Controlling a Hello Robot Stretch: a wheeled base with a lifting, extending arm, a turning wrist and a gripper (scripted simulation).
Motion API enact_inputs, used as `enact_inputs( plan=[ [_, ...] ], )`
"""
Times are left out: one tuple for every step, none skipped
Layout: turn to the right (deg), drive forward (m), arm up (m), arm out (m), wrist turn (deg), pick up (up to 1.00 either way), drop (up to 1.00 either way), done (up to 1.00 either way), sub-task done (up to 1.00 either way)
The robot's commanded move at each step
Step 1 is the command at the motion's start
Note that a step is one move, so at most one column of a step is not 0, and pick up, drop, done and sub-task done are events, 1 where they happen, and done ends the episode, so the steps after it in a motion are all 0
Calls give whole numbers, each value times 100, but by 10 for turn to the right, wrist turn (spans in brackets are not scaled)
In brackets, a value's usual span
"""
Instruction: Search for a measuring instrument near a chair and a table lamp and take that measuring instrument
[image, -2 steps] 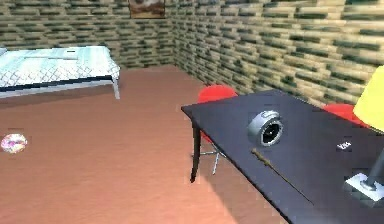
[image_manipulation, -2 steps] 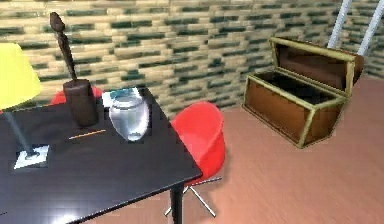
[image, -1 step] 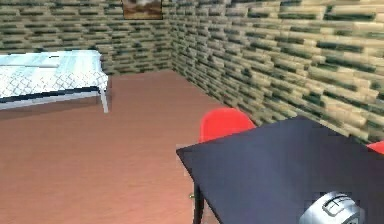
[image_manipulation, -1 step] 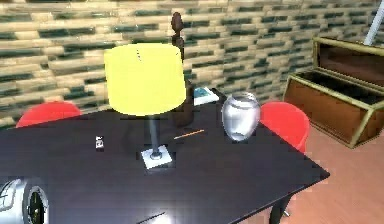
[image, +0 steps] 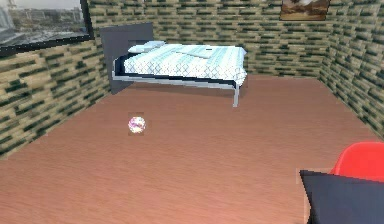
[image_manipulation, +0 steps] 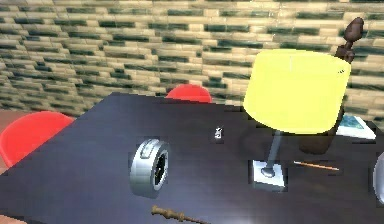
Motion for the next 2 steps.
enact_inputs(
  plan=[
    [0, 0, 50, 0, 0, 0, 0, 0, 0],
    [0, 0, 38, 0, 0, 0, 0, 0, 0]
  ],
)
